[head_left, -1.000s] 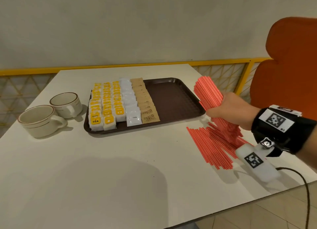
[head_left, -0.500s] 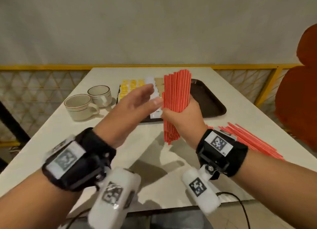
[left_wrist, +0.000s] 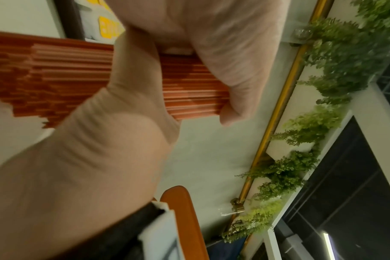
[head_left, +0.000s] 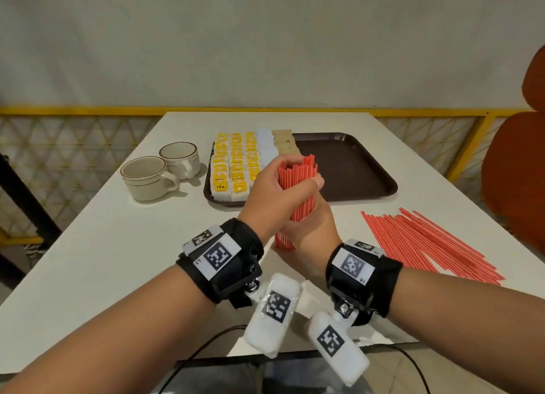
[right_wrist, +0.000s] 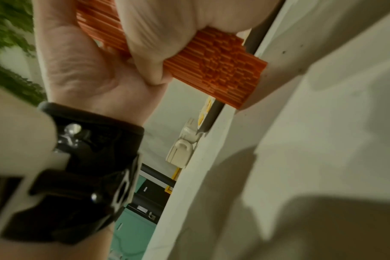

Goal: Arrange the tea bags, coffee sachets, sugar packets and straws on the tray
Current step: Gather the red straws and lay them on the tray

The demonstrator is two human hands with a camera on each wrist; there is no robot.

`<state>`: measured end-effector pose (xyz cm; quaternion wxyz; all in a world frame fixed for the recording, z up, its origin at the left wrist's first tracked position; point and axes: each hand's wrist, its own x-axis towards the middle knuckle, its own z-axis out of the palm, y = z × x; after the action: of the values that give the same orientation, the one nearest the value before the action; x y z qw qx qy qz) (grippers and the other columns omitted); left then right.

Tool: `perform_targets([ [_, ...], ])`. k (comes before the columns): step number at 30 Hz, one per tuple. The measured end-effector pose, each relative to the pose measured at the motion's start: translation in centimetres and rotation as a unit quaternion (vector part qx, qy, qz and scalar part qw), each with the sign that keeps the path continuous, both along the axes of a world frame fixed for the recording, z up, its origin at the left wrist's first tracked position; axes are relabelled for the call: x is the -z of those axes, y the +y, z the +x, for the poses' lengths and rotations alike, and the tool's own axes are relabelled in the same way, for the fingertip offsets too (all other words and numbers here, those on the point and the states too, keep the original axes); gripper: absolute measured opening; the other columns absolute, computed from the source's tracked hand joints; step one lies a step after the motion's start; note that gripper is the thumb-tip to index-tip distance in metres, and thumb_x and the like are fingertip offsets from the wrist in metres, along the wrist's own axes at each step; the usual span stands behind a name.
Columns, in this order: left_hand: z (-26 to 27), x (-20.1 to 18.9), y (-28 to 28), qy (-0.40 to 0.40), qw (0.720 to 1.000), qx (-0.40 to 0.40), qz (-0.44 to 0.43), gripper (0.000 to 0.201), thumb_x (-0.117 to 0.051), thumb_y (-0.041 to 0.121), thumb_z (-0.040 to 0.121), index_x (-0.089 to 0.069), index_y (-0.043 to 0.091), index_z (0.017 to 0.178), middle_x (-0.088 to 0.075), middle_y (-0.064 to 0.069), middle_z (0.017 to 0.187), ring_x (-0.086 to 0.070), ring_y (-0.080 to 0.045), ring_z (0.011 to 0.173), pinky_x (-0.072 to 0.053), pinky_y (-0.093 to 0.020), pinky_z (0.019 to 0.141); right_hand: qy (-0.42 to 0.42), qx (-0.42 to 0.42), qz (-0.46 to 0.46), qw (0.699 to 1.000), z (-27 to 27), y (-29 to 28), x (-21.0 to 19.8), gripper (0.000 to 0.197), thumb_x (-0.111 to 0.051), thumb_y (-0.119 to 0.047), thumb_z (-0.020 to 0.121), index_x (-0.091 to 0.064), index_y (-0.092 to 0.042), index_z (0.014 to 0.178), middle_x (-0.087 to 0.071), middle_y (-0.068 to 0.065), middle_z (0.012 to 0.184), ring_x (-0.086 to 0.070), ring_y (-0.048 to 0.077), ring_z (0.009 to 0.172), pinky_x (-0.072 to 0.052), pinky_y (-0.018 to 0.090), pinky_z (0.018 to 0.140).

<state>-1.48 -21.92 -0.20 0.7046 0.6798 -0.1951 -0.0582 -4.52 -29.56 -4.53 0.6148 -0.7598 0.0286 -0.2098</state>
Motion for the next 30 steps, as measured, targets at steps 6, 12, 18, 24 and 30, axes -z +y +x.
perform_targets([
  [6,-0.4,0.5,0.1,-0.013,0.999,0.012,0.031,0.039,-0.071,0.015,0.082,-0.055,0.026,0.116,-0.065,0.003,0.111,-0.064,-0.012,0.102,-0.05,-0.041,0.097,0.06,-0.023,-0.023,0.998,-0.3,-0.3,0.6,0.03,-0.07,-0.006,0.082,-0.056,-0.024,0.103,-0.063,-0.005,0.09,-0.063,0.01,0.084,-0.052,0.013,0.07],
  [12,0.2,-2.7,0.3,-0.023,0.998,0.014,0.06,0.04,-0.042,0.038,0.1,-0.071,0.015,0.086,-0.073,-0.003,0.088,-0.069,-0.025,0.091,-0.053,-0.037,0.09,0.073,-0.017,0.037,0.997,-0.5,0.4,1.2,0.026,-0.071,-0.002,0.073,-0.057,-0.018,0.089,-0.064,0.026,0.083,-0.064,0.047,0.072,-0.055,0.057,0.061],
  [18,1.0,-2.1,0.2,-0.088,0.96,0.038,0.262,0.034,-0.037,0.02,0.101,-0.071,0.016,0.102,-0.065,0.0,0.113,-0.056,-0.015,0.103,-0.043,-0.027,0.088,0.079,-0.023,0.035,0.996,-0.5,-0.2,1.0,0.03,-0.069,0.003,0.079,-0.053,-0.022,0.083,-0.061,0.001,0.069,-0.061,0.004,0.055,-0.052,0.02,0.055],
  [24,0.8,-2.5,0.0,-0.183,0.899,0.026,0.397,0.046,-0.038,0.042,0.098,-0.051,0.013,0.065,-0.048,-0.001,0.066,-0.046,-0.015,0.06,-0.038,-0.029,0.061,0.112,-0.002,-0.058,0.992,0.5,0.0,1.1,0.018,-0.068,-0.008,0.077,-0.057,-0.013,0.09,-0.059,-0.002,0.071,-0.06,0.007,0.067,-0.046,0.018,0.055],
  [30,1.5,-2.3,-0.2,-0.207,0.892,0.034,0.4,0.04,-0.038,0.022,0.097,-0.044,0.015,0.059,-0.047,-0.001,0.064,-0.044,-0.013,0.058,-0.032,-0.027,0.052,0.115,0.007,-0.055,0.992,0.4,0.2,1.2,0.023,-0.069,-0.004,0.074,-0.054,-0.014,0.087,-0.063,0.005,0.076,-0.066,0.021,0.072,-0.053,0.031,0.06],
])
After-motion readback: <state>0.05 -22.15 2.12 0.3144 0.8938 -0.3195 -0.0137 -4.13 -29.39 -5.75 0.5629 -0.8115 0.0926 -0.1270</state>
